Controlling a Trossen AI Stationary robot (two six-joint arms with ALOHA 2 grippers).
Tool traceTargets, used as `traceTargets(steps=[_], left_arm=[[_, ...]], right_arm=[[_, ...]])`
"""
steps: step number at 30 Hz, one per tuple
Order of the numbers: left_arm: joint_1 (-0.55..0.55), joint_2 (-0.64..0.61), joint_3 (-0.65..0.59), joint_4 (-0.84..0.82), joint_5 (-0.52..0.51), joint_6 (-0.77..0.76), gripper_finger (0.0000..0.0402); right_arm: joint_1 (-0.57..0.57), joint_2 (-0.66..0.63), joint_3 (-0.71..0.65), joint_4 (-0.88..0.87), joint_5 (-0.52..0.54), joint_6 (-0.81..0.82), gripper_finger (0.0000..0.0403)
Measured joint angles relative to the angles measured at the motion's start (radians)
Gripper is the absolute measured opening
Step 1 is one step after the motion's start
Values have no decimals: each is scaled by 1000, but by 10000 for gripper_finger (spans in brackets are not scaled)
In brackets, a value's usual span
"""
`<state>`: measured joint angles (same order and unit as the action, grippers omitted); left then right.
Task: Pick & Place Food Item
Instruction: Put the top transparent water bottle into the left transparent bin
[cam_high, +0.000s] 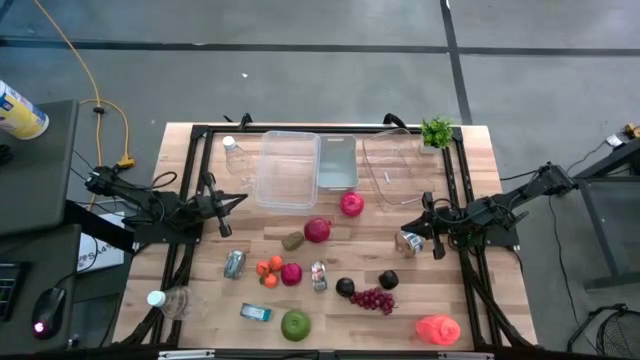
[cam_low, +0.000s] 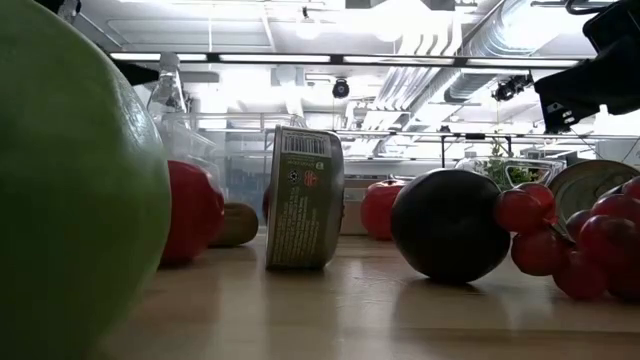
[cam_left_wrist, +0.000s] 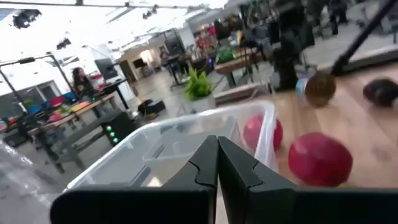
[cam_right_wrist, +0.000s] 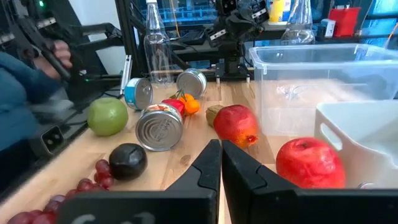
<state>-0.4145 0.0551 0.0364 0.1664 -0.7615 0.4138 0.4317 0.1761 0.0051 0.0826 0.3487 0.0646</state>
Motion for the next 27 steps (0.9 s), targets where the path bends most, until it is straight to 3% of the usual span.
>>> traceTargets(steps=[5,12,14,18,21,23,27], left_arm=[[0,0,0,75,1,26,1],[0,0,0,137,11,-123,1],[0,0,0,143,11,-139,1],[0,0,0,192,7,-66,1],[0,0,0,242,8,-56,1],[0,0,3,267,15,-76,1],[8,1,34,350,-3,105,1]], right_arm=[[-2,0,0,8,63,-139,3],[-2,0,0,127,22,-110,3],[-2,0,0,185,37,-181,3],[-2,0,0,344,204,-462,2],[-4,-1,0,440,326,-534,2],[-3,0,0,456,280,-539,2],[-3,0,5,525,179,-583,2]])
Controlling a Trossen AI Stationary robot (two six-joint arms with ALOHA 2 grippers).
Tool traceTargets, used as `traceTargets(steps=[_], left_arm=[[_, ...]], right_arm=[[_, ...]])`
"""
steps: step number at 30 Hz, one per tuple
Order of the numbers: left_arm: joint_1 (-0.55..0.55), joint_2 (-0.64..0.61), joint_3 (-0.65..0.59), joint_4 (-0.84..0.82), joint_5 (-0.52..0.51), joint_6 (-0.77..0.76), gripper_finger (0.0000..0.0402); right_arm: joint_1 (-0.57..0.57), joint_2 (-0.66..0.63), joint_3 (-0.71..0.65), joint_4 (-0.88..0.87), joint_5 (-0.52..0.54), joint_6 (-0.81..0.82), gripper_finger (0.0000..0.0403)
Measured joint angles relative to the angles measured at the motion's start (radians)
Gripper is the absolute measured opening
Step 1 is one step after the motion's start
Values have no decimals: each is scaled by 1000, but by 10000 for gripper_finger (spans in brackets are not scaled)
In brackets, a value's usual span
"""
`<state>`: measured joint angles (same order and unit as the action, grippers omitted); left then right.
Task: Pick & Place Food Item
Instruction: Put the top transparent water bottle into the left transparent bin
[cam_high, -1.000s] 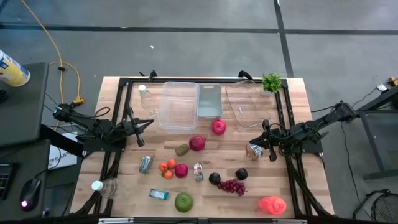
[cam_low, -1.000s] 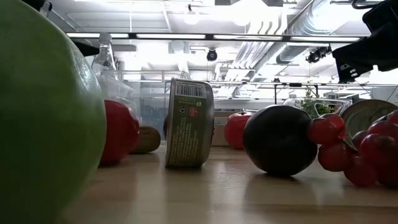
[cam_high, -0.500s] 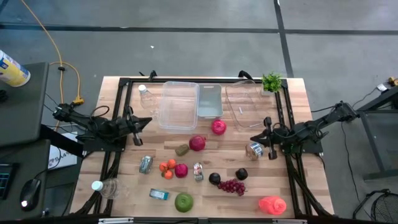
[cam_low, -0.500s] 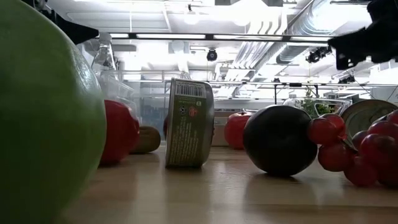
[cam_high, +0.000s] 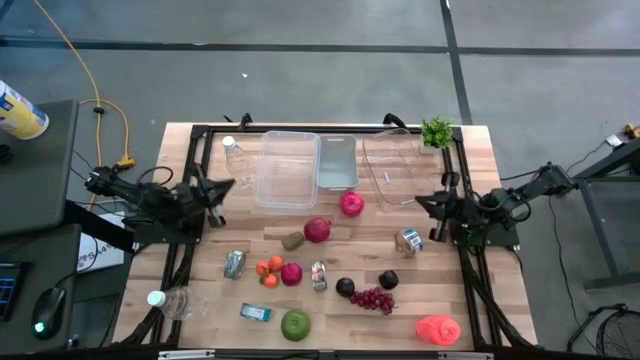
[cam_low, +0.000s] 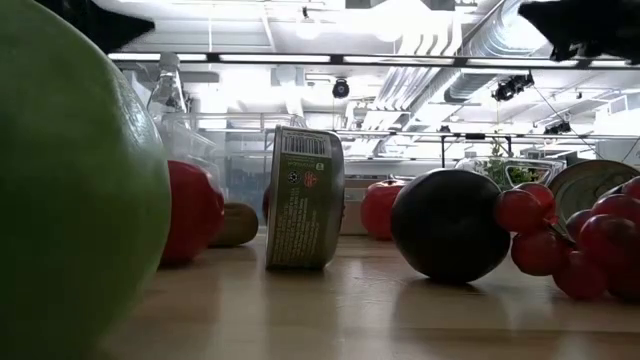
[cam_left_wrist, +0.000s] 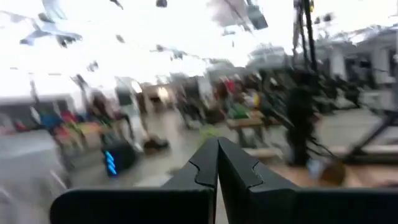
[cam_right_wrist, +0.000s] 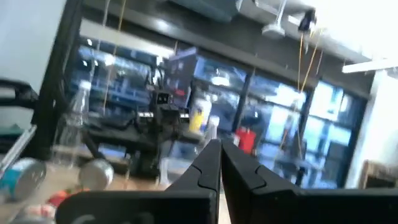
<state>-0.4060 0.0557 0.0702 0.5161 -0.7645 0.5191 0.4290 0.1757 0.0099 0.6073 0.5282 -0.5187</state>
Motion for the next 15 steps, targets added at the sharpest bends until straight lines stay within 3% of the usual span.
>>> traceTargets(steps=[2,4,7,10,12,15], left_arm=[[23,-2,2,61,-85,85,1],[55,0,1,63,-245,115,1],[78,-2,1,81,-414,-57,1],[75,-1,1,126,-420,-231,1],[71,-1,2,157,-390,-200,1],[34,3,41,165,-291,-36,1]], right_arm=[[-1,2,26,13,-2,-89,2],[-15,2,71,98,36,-185,2],[-62,38,153,161,93,-231,2],[-117,88,213,116,100,-230,2],[-154,133,267,89,116,-205,2],[-199,214,368,37,208,-84,2]])
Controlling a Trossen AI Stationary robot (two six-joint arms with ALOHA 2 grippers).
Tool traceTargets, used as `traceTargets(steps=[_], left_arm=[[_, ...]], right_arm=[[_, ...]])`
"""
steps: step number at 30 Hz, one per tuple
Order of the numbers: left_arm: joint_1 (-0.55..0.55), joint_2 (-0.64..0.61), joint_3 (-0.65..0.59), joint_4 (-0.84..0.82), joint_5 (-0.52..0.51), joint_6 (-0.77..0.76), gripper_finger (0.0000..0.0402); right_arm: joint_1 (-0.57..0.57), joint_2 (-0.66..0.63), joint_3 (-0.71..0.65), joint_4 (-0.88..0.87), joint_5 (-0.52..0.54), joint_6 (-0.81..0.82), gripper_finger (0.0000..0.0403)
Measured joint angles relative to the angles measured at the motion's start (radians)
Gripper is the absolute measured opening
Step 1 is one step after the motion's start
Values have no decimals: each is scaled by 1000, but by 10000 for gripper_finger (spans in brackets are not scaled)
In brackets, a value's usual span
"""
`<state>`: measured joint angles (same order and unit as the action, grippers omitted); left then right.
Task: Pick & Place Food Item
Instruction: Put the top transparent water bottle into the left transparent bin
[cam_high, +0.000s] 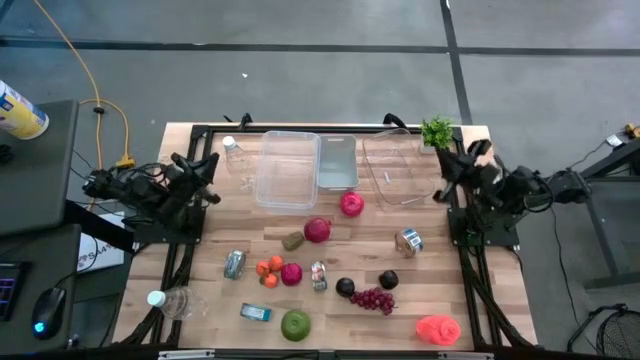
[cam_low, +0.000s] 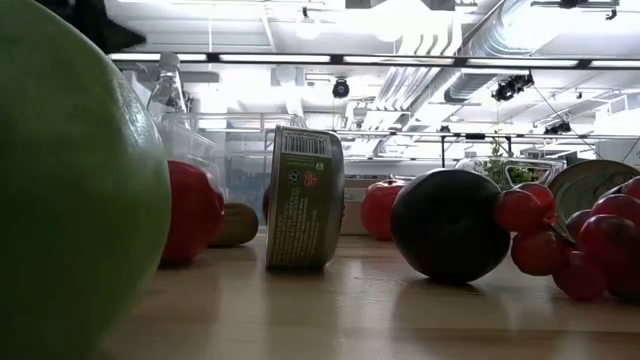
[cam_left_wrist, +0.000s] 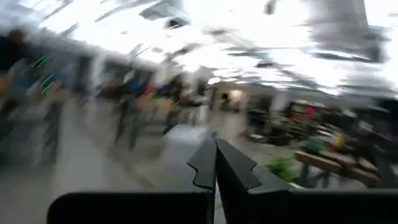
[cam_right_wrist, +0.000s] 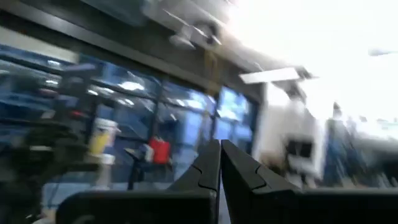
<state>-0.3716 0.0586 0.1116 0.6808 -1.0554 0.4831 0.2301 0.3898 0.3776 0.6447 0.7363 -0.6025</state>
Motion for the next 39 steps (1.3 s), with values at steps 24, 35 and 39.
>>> traceTargets(steps=[24,35,39], left_arm=[[-86,76,262,2,20,219,1],[-103,100,262,-1,21,297,20],[-121,122,270,0,48,265,69]], right_arm=[[-215,533,450,-622,-456,425,2],[-118,614,455,-449,-377,530,22],[-101,619,454,-463,-347,600,64]])
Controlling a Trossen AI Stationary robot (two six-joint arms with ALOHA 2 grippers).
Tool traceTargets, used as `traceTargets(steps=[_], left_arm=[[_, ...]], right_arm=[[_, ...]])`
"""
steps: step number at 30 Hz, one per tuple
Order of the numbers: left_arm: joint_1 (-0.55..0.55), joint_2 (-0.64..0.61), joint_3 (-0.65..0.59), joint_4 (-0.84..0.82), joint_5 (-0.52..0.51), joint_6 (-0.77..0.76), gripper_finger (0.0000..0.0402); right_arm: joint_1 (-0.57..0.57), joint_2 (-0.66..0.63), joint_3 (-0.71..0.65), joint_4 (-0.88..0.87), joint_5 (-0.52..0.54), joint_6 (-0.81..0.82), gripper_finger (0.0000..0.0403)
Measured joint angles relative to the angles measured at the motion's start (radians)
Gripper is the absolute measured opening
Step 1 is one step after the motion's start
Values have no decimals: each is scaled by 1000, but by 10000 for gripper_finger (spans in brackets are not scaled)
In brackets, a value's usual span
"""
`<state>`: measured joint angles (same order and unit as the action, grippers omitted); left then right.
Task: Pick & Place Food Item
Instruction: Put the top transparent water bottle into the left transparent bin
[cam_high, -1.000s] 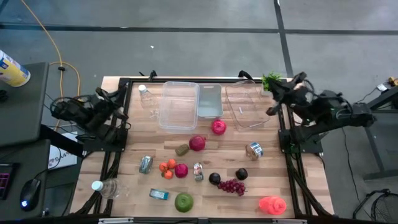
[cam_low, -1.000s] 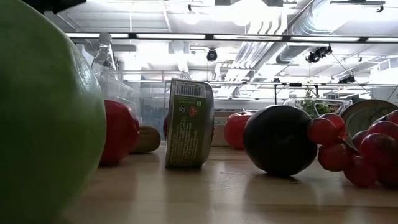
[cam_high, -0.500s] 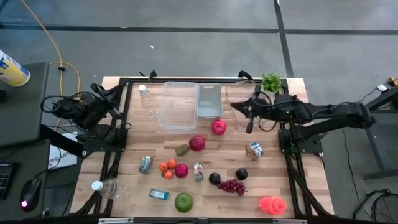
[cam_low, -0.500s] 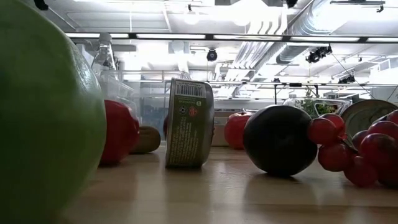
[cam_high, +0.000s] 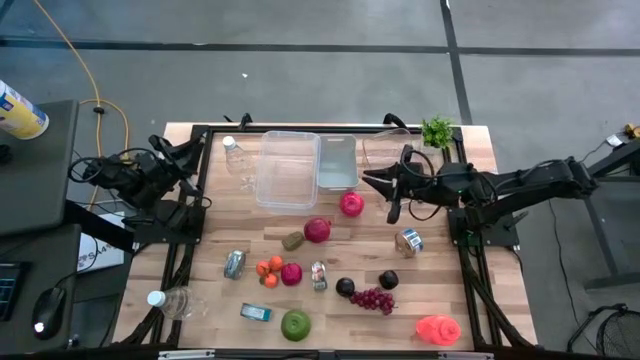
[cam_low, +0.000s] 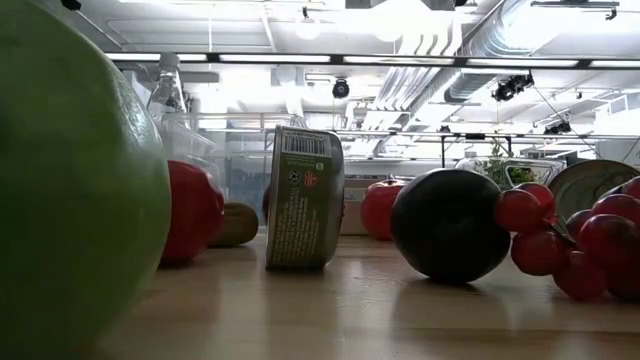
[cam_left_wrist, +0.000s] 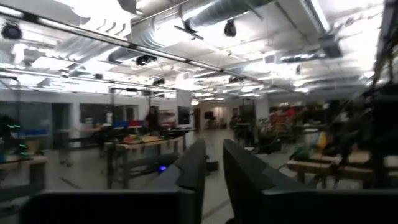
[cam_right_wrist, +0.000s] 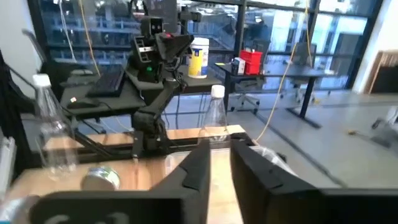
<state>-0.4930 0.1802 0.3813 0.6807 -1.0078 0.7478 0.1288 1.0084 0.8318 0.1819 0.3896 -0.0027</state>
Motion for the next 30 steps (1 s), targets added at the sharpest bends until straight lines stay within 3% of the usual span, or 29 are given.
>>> traceTargets(steps=[4,11,13,15,17,22,24,28,30], left_arm=[[-11,0,1,12,72,-49,131],[-11,-1,2,20,65,-118,217],[-17,0,3,19,49,-202,227],[-36,0,22,-10,-29,-297,229],[-67,0,55,-96,-93,-307,230],[-181,75,177,-222,-95,-318,230],[-240,133,260,-261,-182,-254,230],[-357,257,401,-272,-474,-123,230],[-403,304,441,-270,-539,-91,230]], right_arm=[[11,-1,0,11,4,54,123],[35,-1,0,56,-71,51,224],[47,-1,0,60,-106,25,243],[63,-1,0,62,-105,-18,254],[85,11,0,75,-102,-46,258],[149,32,0,114,-71,-80,255],[165,40,1,132,-59,-100,253],[185,67,0,160,-48,-155,252],[185,77,0,159,-49,-159,252]])
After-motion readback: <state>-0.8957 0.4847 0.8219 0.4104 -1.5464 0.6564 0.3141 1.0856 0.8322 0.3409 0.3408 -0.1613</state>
